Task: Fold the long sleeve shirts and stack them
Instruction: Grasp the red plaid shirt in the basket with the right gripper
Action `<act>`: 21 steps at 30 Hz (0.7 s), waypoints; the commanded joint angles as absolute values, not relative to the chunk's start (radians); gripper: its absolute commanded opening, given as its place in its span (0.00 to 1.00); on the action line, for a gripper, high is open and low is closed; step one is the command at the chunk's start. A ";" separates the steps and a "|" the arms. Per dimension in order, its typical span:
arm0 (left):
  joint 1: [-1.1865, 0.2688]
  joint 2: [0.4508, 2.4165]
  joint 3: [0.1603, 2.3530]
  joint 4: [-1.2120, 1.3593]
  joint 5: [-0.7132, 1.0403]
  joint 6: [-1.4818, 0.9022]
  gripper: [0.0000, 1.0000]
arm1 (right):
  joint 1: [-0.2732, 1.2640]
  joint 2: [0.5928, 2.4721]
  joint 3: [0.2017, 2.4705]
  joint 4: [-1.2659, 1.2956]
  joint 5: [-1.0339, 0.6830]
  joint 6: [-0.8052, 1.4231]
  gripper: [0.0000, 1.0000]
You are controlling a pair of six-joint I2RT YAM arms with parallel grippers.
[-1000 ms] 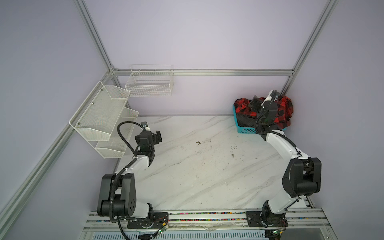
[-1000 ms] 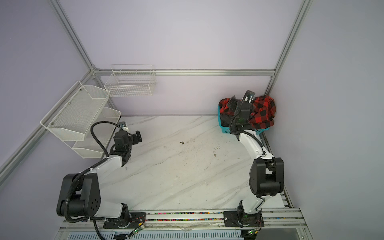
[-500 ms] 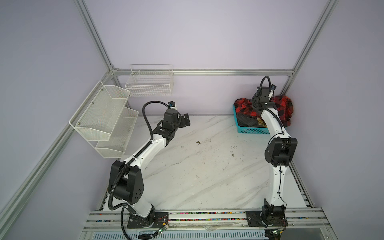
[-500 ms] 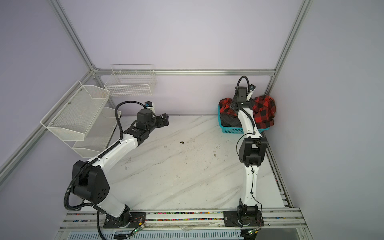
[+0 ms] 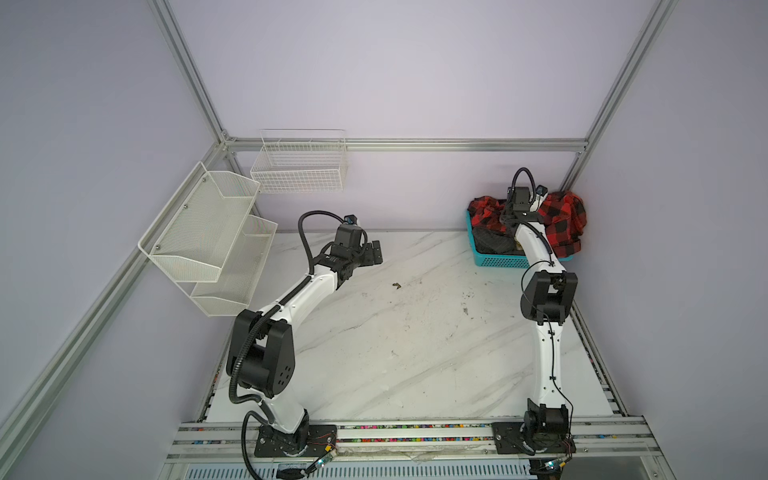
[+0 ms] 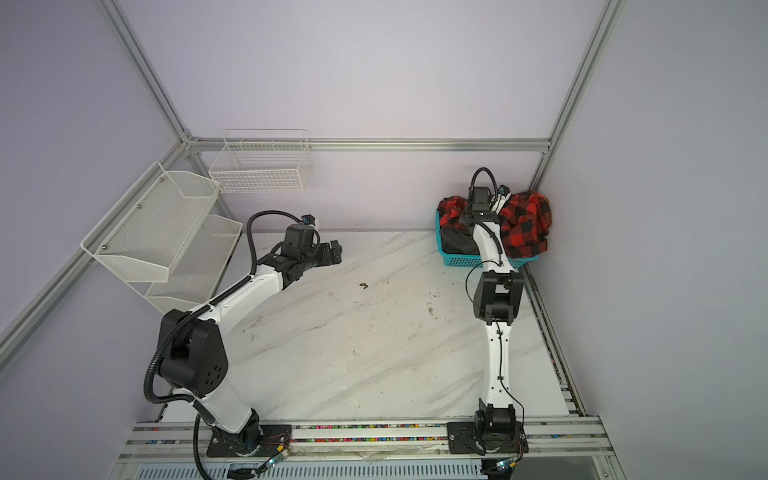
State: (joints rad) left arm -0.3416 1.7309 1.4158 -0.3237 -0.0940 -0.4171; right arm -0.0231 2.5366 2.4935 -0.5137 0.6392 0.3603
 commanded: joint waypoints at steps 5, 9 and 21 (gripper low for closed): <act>-0.339 1.733 1.554 -0.357 -0.083 -0.426 0.92 | -0.044 2.439 2.352 -0.307 0.586 0.302 0.01; -0.341 1.709 1.560 -0.357 -0.121 -0.446 0.90 | -0.035 2.293 2.270 -0.190 0.503 0.281 0.00; -0.315 1.644 1.574 -0.402 -0.322 -0.532 0.89 | 0.236 2.033 2.294 -0.246 -0.094 0.243 0.00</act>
State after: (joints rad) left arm -0.3332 1.6913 1.4971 -0.3847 -0.2436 -0.4789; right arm 0.1547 2.0598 2.2810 -0.2260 0.0986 0.2417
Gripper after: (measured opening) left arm 0.892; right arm 0.054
